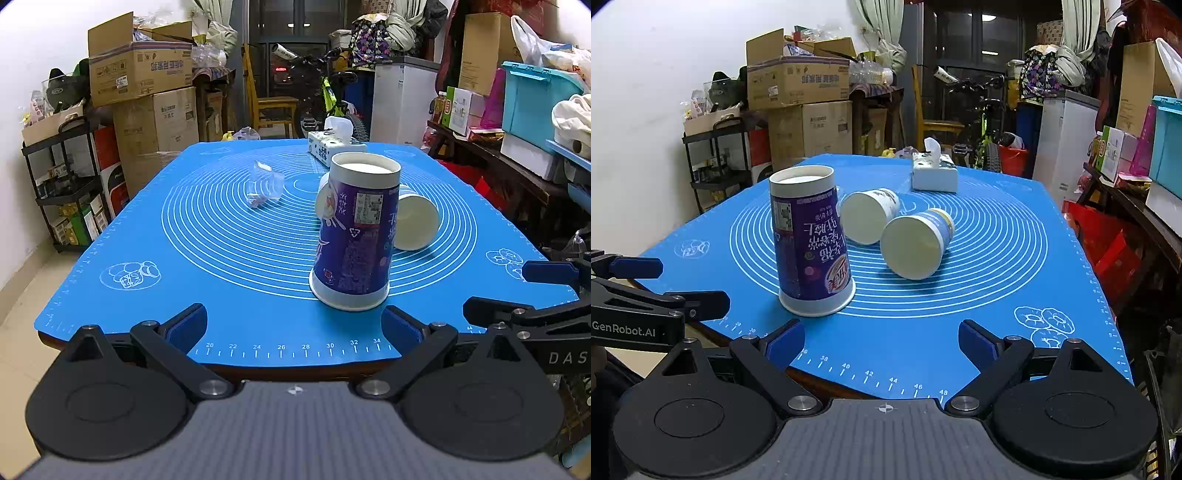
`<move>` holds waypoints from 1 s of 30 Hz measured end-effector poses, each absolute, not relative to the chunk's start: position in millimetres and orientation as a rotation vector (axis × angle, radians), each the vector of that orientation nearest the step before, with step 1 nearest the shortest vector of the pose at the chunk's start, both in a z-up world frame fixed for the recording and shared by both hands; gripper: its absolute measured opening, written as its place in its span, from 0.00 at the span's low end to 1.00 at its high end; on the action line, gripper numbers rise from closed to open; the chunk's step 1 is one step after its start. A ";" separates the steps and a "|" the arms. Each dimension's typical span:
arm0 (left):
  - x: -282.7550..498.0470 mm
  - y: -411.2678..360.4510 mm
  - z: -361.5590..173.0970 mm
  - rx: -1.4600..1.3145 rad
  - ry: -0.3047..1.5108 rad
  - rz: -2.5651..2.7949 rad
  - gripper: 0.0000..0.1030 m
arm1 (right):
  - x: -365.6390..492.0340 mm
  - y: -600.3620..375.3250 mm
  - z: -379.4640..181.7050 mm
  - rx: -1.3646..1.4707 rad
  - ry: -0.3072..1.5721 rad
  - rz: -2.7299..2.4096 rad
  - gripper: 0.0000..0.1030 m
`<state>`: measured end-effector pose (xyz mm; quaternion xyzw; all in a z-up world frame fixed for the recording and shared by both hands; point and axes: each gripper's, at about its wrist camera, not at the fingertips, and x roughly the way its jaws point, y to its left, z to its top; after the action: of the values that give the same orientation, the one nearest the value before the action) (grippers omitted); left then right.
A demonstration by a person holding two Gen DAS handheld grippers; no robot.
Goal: Flip cup upside down
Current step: 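Open the right tool and withdraw from the standing purple cup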
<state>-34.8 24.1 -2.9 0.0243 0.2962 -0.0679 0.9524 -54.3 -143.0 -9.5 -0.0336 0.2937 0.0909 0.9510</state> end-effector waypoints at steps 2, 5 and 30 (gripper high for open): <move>-34.6 23.9 -3.0 0.049 0.602 -0.135 0.97 | -54.1 -142.8 -9.7 -0.067 0.599 0.184 0.89; -34.9 23.6 -3.3 0.050 0.601 -0.131 0.97 | -54.0 -142.9 -10.0 -0.063 0.600 0.184 0.89; -33.1 22.1 -3.0 0.056 0.609 -0.140 0.97 | -54.0 -149.5 -11.8 -0.053 0.606 0.168 0.89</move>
<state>-33.1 22.1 -3.0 0.0275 0.2994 -0.0687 0.9513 -54.0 -149.5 -11.8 -0.0261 0.2978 0.0825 0.9507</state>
